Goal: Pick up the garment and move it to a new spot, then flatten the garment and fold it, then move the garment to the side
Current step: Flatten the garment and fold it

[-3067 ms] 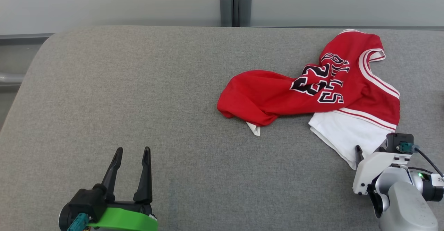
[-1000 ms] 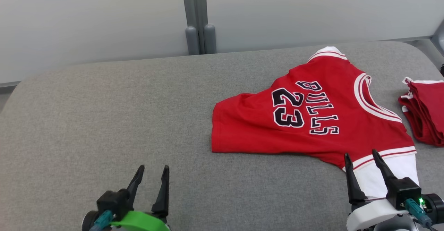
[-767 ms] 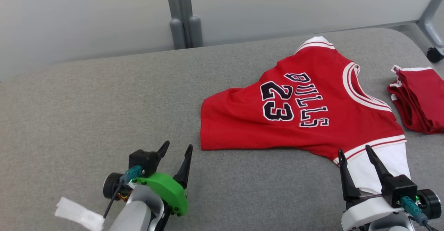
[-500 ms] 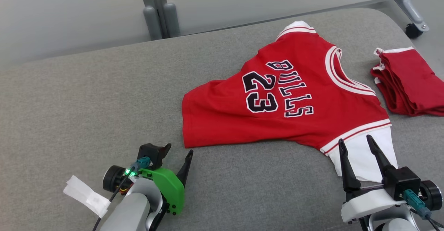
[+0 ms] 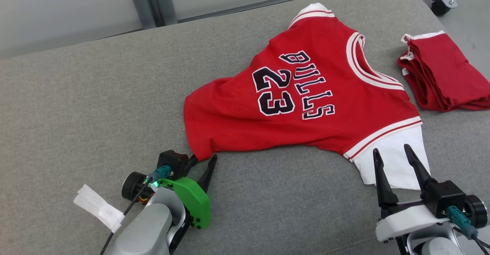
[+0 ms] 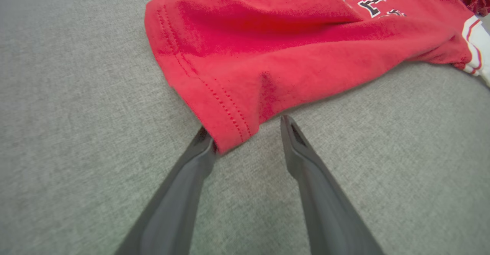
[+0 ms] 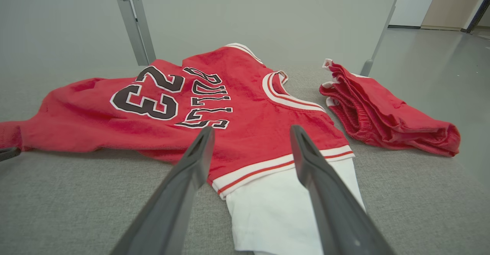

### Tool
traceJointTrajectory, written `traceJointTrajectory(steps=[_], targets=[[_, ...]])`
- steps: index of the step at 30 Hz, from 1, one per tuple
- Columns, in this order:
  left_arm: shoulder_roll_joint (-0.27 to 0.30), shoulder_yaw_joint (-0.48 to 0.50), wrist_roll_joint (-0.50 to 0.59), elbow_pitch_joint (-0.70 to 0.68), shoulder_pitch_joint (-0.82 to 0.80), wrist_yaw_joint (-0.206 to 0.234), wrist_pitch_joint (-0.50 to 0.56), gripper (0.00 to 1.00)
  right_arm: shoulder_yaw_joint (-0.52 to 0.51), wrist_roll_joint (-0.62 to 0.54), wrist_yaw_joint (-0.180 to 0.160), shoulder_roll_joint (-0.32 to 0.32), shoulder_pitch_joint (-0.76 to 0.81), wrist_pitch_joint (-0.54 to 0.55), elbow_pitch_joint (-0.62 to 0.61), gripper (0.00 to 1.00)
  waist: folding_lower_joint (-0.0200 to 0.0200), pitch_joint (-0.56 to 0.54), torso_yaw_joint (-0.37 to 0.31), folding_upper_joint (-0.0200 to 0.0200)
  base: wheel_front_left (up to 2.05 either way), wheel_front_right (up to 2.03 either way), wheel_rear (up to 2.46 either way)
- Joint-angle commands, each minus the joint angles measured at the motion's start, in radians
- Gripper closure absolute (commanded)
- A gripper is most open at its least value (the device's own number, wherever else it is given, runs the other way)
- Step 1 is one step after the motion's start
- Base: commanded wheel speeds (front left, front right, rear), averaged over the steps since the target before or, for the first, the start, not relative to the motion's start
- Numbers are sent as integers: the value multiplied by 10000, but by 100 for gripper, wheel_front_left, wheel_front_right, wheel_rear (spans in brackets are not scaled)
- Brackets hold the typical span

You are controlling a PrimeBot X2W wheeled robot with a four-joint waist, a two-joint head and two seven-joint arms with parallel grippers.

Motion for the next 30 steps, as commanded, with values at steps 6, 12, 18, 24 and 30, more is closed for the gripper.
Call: traceJointTrajectory(steps=[6,12,18,24,30], targets=[[259,-460,-955,-797,-250,-26,-277,100,-94,82,-20,-23,-62,-23,35,0,0,-84,289,0,0,0,0],[845,370,-1491,-2711,734,-26,-301,100,-214,-37,-20,-23,71,-24,87,0,0,-253,949,0,0,0,0],[1834,764,-2305,-4229,1849,-26,-306,100,-199,-96,-20,-26,169,-24,162,0,0,-497,1581,0,0,0,0],[2728,1118,-2896,-5628,2953,40,-110,100,-202,-106,-20,-26,276,-24,222,0,0,-687,1886,0,0,0,0],[3200,1142,-3520,-7292,3677,184,704,100,-197,-107,-20,-26,249,-24,260,0,0,-762,1902,0,0,0,0]])
